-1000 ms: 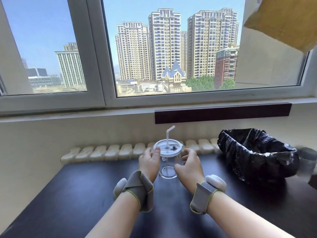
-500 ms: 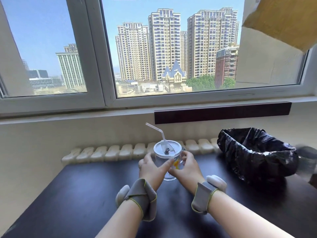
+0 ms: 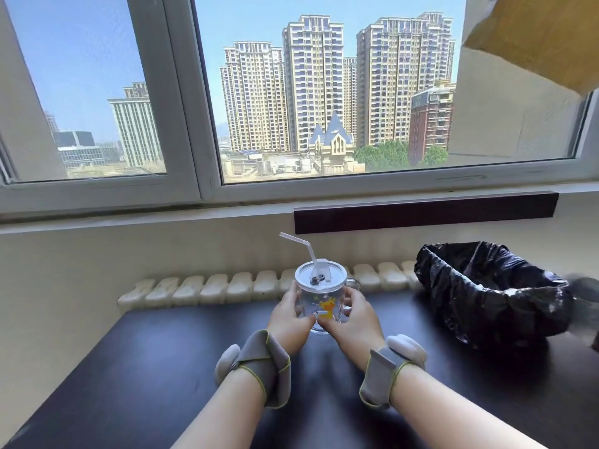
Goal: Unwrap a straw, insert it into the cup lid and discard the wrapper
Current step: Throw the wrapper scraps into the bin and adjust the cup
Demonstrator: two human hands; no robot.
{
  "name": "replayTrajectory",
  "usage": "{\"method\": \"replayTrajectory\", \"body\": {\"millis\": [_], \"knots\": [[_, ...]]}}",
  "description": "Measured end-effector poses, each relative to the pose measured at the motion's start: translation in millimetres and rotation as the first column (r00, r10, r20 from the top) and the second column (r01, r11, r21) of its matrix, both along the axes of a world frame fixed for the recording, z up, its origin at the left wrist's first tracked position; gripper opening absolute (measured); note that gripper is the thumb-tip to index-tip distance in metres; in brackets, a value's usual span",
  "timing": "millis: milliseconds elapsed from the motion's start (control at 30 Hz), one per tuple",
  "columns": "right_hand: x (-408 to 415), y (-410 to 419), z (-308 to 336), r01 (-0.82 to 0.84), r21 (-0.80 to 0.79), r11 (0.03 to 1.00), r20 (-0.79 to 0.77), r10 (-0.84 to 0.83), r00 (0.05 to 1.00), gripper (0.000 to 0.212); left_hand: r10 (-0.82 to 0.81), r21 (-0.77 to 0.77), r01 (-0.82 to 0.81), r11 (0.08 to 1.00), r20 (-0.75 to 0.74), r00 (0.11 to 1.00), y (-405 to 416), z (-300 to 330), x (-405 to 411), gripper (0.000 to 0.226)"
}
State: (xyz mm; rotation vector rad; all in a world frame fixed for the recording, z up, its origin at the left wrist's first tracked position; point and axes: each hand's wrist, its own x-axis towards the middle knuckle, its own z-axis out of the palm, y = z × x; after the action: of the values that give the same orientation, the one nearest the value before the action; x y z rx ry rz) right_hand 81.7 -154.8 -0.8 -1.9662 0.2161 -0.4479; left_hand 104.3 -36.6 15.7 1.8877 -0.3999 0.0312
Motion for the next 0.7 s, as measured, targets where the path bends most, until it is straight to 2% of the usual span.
{"method": "replayTrajectory", "body": {"millis": [167, 333, 567, 700], "knots": [[-0.5, -1.2, -1.9, 0.002, -0.007, 1.0, 0.015, -0.001, 1.0, 0.061, -0.019, 0.002, 0.019, 1.0, -0.044, 0.999, 0.6, -1.8, 5.7, 0.072], [-2.8, -5.2, 2.3, 0.018, -0.053, 0.998, -0.008, -0.018, 1.0, 0.056, 0.03, 0.019, -0.028, 0.999, -0.063, 0.998, 4.3, 1.8, -1.5, 0.079], [-18.8, -7.9, 15.0, 0.017, -0.03, 0.999, -0.009, -0.017, 1.0, 0.053, 0.026, 0.08, -0.023, 0.997, -0.035, 0.999, 6.0, 10.2, -17.8, 0.067], [-30.2, -9.6, 26.6, -0.006, -0.032, 0.999, -0.009, 0.006, 1.0, 0.044, 0.007, 0.1, -0.008, 0.995, 0.009, 1.0, 5.9, 15.7, -29.2, 0.062]]}}
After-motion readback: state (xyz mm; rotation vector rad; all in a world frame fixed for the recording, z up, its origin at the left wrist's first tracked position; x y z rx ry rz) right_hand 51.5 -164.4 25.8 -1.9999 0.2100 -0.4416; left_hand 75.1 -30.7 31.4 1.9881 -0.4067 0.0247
